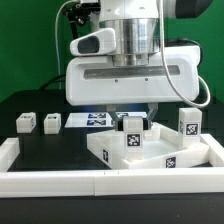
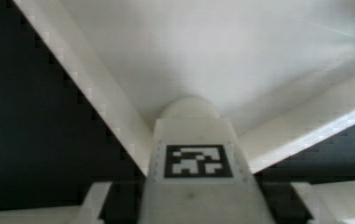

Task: Assemble square table

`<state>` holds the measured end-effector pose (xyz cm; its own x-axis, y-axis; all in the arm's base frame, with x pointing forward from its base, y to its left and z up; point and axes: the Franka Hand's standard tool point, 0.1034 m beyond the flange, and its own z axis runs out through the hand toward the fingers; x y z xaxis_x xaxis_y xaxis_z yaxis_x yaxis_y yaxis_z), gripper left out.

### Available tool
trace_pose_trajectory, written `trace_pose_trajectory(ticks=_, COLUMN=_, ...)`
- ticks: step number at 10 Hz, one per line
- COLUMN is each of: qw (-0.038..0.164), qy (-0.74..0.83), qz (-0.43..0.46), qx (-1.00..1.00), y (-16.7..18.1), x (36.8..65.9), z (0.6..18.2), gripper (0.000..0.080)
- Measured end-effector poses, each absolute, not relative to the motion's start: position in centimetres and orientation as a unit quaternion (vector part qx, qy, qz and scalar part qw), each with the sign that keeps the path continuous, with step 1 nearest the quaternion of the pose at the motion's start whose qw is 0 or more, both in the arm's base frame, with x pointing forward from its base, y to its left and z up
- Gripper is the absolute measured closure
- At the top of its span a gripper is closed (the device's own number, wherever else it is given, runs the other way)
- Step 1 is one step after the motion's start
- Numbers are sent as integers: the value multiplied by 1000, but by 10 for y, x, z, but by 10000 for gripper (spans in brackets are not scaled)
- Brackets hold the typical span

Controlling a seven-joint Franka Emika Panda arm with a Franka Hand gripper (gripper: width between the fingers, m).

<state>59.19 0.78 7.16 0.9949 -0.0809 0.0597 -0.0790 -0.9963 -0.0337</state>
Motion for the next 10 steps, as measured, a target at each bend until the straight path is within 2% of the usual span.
trace_pose_trajectory(ticks=3, qw=17, qy=83, qz=-30, qx=-996, y=8, x=592, z=72, gripper=509)
trace_pose_trajectory(ticks=10, qw=36, qy=437, qz=-41, qx=-898, y=12, x=595, z=72, gripper=508)
